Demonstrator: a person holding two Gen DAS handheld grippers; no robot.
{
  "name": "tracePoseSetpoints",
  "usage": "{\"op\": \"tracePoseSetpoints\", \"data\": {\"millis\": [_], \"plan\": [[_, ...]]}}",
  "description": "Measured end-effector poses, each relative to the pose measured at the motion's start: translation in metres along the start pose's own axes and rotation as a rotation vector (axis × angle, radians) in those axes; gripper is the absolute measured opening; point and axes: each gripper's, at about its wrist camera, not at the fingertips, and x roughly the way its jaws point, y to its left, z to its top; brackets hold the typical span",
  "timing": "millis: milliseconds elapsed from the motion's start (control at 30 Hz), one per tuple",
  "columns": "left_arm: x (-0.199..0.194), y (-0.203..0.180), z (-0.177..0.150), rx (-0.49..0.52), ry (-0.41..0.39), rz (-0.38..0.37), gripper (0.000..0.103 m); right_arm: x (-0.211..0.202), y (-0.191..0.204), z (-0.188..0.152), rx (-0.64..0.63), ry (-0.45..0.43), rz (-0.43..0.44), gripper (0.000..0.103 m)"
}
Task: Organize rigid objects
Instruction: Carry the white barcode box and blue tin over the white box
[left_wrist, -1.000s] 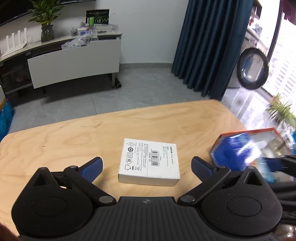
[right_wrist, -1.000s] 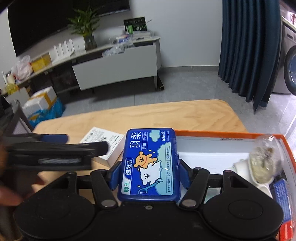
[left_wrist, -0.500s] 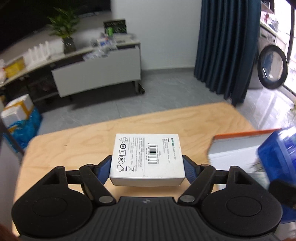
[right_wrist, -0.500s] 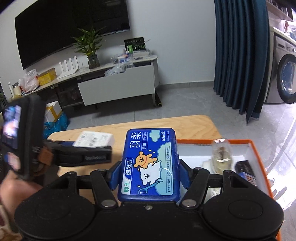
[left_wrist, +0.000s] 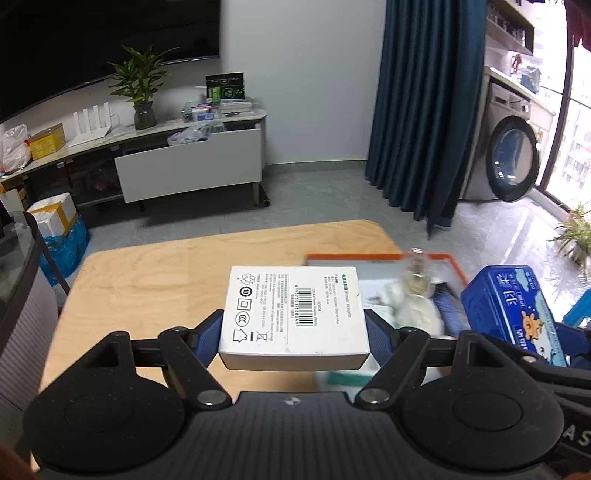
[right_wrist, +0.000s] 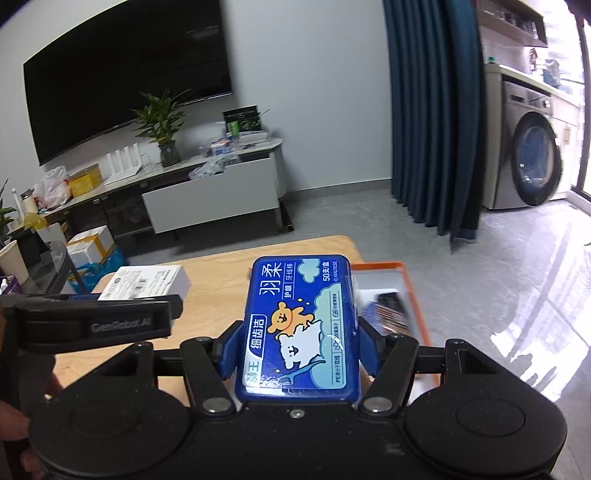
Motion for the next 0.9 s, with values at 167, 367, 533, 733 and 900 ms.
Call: {"op": "tracePoseSetpoints", "data": {"millis": [167, 367, 533, 733, 900], "plan": [[-0.002, -0.019, -0.013, 0.015, 0.003, -0.023, 0.079, -0.019, -0.022, -0.013, 0.021, 0.005, -0.021, 0.074], [-0.007, -0.027, -0.027, 0.001, 0.006, -0.046, 0.079, -0.026, -0.043, -0.024, 0.040, 0.021, -0.039, 0.074], [-0.009, -0.029, -0.036, -0.012, 0.009, -0.042, 0.079, -0.028, -0.057, -0.031, 0.049, 0.022, -0.052, 0.074], [-0.012, -0.037, -0.044, -0.019, 0.012, -0.056, 0.079, -0.024, -0.064, -0.037, 0.052, 0.043, -0.051, 0.074], [-0.009, -0.042, -0.050, -0.012, 0.020, -0.068, 0.079, -0.017, -0.067, -0.040, 0.055, 0.060, -0.048, 0.074]]}}
